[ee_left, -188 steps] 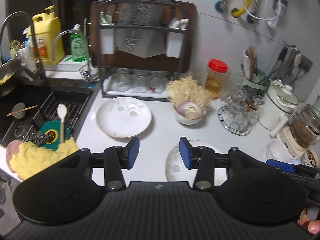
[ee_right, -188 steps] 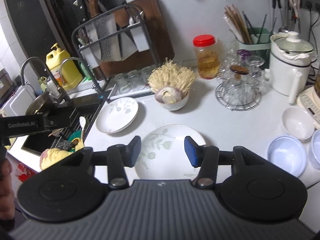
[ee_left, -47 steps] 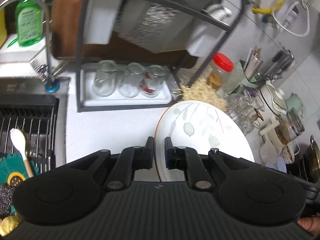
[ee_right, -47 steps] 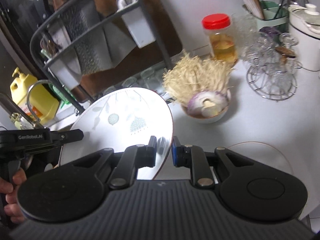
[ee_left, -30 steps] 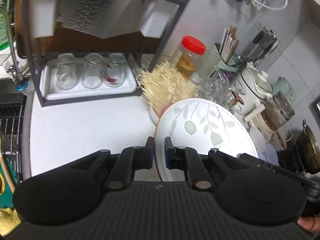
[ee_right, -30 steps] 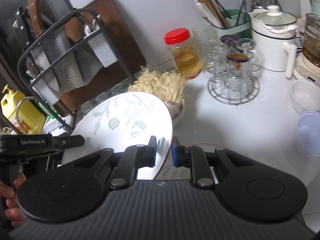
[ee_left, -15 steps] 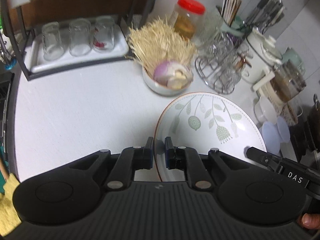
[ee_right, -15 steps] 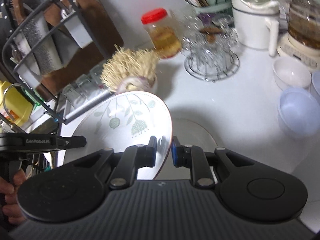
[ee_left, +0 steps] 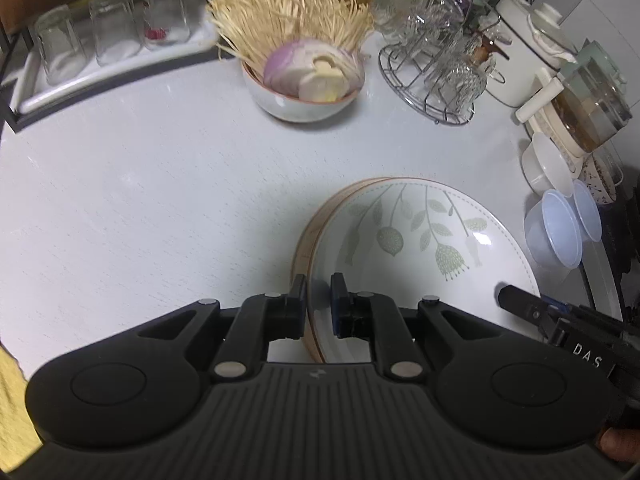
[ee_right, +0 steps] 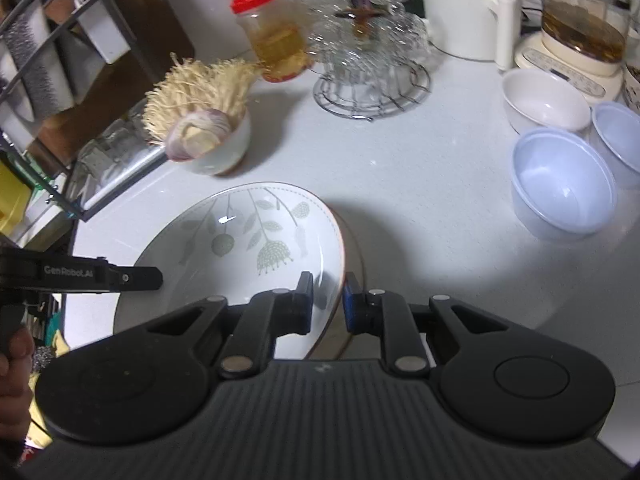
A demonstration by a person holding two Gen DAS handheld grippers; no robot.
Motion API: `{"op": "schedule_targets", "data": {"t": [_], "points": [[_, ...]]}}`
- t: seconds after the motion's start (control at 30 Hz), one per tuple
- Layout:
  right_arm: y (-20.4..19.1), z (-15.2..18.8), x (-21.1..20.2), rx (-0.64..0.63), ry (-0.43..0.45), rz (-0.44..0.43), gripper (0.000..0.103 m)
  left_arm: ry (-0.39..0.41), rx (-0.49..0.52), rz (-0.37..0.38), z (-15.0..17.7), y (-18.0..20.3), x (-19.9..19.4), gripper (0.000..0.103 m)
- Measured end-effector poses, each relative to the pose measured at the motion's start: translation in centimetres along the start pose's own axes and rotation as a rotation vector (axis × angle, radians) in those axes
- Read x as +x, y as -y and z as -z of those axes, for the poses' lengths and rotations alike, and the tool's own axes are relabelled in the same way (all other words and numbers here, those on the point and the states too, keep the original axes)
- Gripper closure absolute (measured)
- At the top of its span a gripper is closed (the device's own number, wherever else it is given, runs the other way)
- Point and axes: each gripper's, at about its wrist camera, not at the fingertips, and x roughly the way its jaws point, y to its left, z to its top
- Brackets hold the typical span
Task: Organize plates and bowls
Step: 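Lift the leaf plate with both grippers and carry it over the plate stack, then lower the leaf plate onto the stack and open both grippers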
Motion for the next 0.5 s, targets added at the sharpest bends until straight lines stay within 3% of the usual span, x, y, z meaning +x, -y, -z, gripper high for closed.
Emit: {"op": "schedule_targets", "data": {"t": [0.3,0.5], "points": [[1.7,0.2,0.7,0.009,0.006,0.018,0.086,-0.054,-0.017,-0.014,0.4,0.7,1.8,0.089],[1.4,-0.1,0.4,-0.05,0.052,-0.012,0.089,-0.032,-0.042,-0.023,0.4,0.6,1.5,0.089]]}}
